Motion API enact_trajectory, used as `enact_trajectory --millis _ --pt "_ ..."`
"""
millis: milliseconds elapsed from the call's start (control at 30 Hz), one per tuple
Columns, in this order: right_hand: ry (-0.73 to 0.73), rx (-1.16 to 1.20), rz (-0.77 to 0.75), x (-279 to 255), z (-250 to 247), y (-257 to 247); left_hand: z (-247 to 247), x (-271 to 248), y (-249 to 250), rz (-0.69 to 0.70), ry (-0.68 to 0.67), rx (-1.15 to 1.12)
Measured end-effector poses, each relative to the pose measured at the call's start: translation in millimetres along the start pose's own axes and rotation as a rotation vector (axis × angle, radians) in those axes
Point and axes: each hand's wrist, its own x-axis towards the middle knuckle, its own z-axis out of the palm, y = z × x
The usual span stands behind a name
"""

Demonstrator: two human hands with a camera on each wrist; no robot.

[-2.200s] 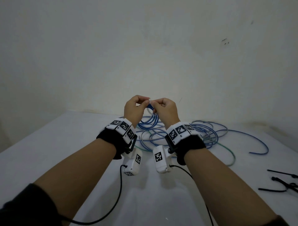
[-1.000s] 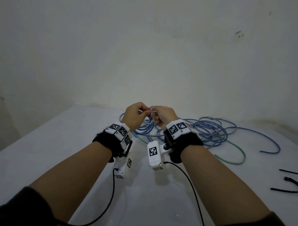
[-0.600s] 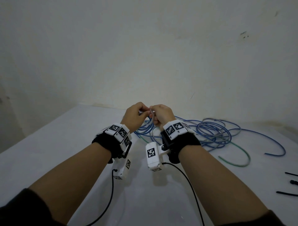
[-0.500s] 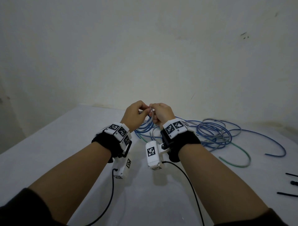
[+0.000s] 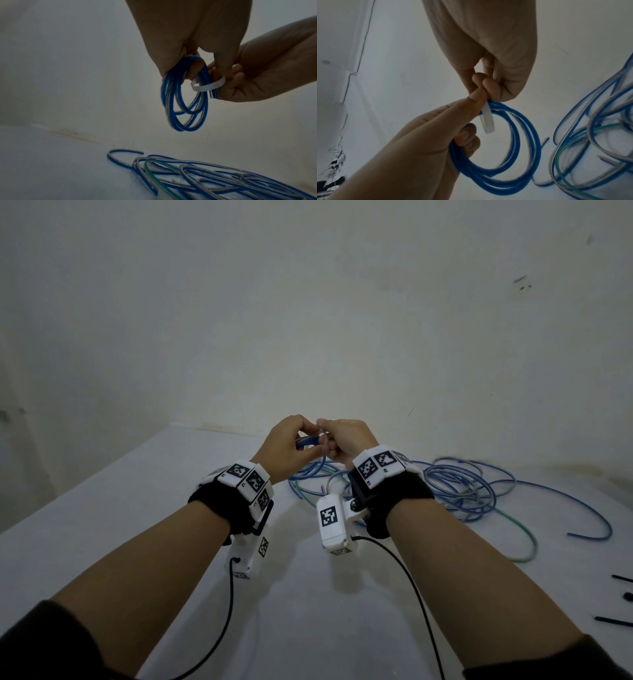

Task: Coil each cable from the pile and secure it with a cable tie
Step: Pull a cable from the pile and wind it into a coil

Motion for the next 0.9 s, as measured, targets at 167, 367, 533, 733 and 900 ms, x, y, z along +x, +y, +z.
enact_trajectory --millis 167,367,533,733,900 --pt "-0.047 0.084 0.011 -0.4 -0.4 -1.5 -2.0 -1.2 -3.5 -0.033 0.064 -0.04" --pt "-0.086 0.048 -0.042 -2.8 -4.5 4.3 0.8 -2.6 -6.4 -0.025 0.059 -0.061" --pt "-0.106 0.031 -0.094 -0.9 -8.3 6.3 0.3 -1.7 -8.2 -0.011 0.068 -0.088" --pt "-0.165 0.022 -0.075 -1.6 -12.4 6.1 0.2 -2.8 -8.0 0.019 0.049 -0.088" --pt "-0.164 0.01 -0.119 -2.0 -14.2 6.3 2.0 -2.2 -6.6 0.016 0.051 -0.11"
